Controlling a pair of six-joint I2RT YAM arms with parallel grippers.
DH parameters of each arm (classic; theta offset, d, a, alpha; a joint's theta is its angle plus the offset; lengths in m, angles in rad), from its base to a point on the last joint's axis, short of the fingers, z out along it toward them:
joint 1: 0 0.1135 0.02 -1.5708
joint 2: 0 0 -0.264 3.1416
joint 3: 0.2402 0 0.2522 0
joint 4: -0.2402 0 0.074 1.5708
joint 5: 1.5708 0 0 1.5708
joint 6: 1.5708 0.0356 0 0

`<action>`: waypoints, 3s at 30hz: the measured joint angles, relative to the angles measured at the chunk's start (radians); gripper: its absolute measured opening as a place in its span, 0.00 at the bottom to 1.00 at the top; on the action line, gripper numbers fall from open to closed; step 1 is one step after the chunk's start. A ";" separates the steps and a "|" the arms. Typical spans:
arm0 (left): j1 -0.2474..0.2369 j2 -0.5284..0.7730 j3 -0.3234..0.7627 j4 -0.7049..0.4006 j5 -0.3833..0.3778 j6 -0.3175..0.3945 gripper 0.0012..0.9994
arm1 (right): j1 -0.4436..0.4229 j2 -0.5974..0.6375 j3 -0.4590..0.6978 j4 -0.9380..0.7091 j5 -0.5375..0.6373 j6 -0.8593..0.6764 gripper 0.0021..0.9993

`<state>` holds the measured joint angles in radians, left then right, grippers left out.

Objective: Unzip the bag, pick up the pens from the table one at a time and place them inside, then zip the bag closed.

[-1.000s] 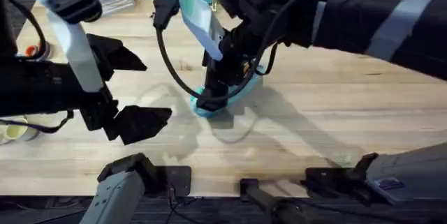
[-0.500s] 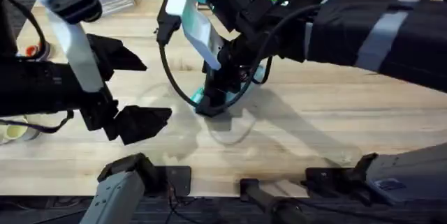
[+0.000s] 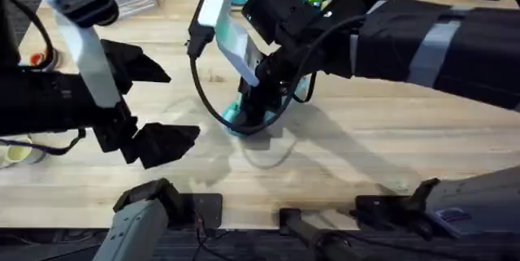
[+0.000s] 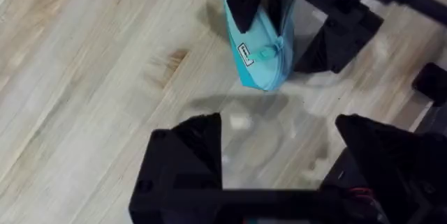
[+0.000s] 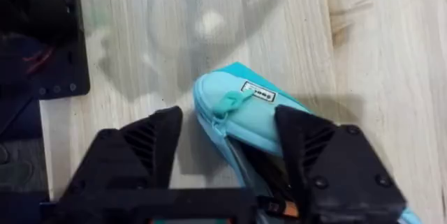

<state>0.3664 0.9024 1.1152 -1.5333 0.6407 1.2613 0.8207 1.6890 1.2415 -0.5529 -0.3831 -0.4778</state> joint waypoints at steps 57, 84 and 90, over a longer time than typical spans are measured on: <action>0.000 0.000 0.000 0.000 0.000 0.000 0.99 | 0.002 -0.009 -0.016 0.025 0.001 0.089 0.03; 0.000 0.000 0.000 0.000 0.000 0.000 0.99 | -0.002 -0.093 -0.027 0.062 0.084 0.089 0.03; 0.000 0.000 0.000 0.000 0.000 0.000 0.99 | -0.013 -0.122 -0.027 0.067 0.108 0.090 0.03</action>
<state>0.3664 0.9020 1.1152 -1.5333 0.6407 1.2613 0.8073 1.5670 1.2140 -0.4862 -0.2755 -0.3882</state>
